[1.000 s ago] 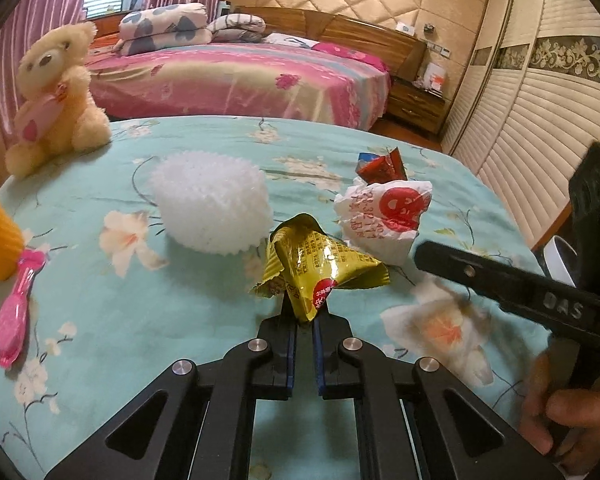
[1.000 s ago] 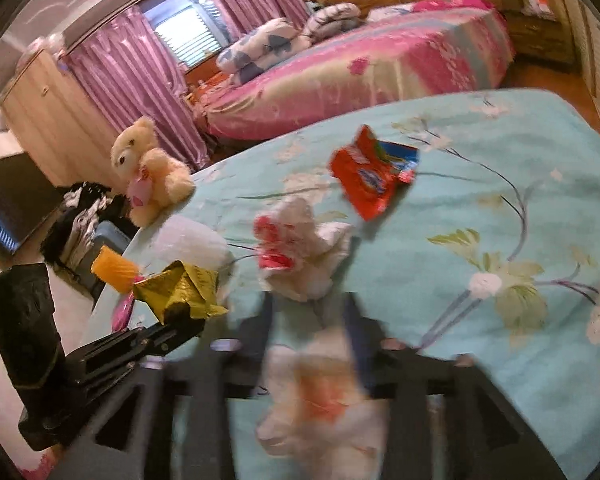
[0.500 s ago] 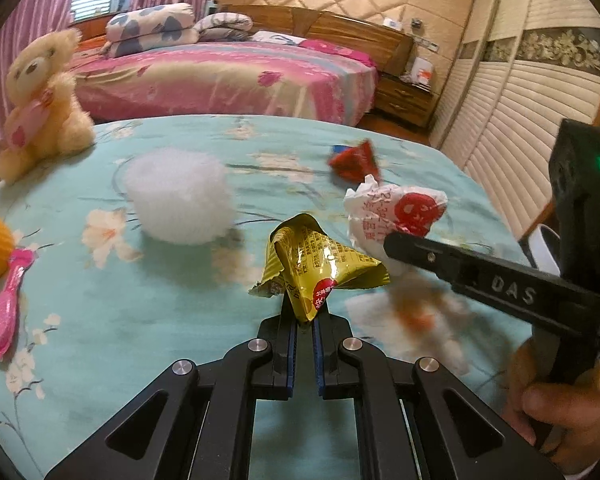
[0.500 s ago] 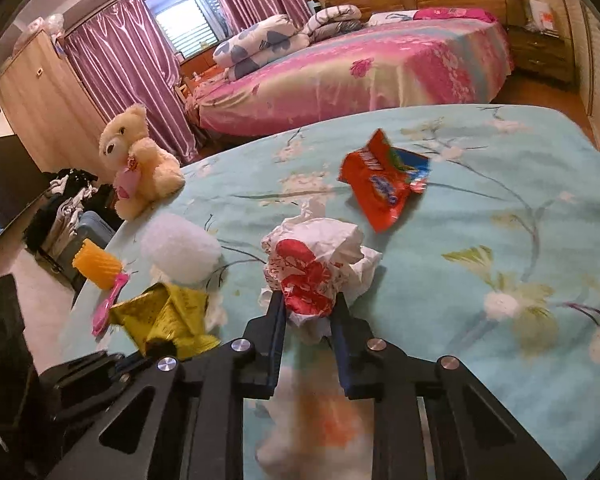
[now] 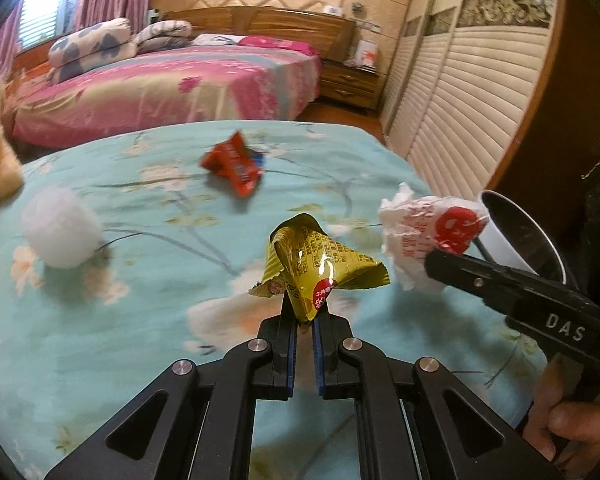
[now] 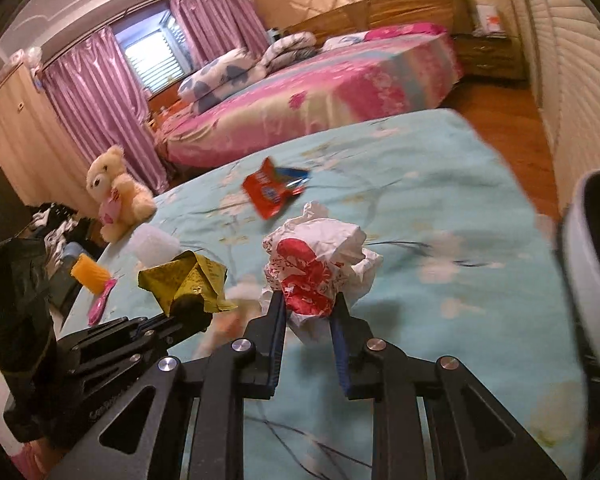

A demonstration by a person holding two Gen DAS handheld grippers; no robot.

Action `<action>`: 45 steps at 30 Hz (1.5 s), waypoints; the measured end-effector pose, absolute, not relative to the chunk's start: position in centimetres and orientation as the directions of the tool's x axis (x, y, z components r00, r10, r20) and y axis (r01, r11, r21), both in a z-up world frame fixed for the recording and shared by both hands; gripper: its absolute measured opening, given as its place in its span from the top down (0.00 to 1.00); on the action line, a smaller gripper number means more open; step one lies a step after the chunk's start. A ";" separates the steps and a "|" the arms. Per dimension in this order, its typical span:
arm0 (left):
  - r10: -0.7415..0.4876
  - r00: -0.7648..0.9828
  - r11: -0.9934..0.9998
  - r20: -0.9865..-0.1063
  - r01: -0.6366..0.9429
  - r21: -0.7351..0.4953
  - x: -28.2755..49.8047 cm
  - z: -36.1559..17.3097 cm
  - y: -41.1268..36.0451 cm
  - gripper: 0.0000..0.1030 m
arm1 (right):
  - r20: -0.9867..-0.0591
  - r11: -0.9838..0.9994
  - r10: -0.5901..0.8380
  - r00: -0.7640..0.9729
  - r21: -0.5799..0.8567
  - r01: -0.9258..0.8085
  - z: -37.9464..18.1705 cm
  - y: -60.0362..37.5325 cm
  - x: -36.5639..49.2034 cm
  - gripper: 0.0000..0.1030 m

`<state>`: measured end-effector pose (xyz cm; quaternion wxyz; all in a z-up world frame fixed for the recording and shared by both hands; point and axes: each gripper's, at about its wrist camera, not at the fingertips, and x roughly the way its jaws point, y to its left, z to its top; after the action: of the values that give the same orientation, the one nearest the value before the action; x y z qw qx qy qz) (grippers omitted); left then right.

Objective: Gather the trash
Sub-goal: 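Carry the yellow wrapper and paper bag with both grippers over the bin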

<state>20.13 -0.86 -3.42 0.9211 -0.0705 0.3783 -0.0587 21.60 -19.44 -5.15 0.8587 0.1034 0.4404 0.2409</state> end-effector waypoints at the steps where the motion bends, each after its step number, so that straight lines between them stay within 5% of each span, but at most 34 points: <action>1: -0.164 0.707 0.983 -0.688 0.060 -0.173 20.2 -3.4 -1.3 0.95 | -0.705 0.867 0.497 0.505 0.386 -0.314 -5.0 -20.0 21.5 0.79; 45: -0.232 0.694 0.959 -0.682 0.280 -0.040 25.5 -1.4 -17.6 0.94 | -0.697 0.966 0.175 0.696 0.258 0.016 -2.3 -36.9 19.5 0.79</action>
<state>25.48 -17.58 -1.36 0.9198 0.0334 0.3655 -0.1391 19.49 -36.90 -2.30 0.9125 0.1231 0.3877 0.0436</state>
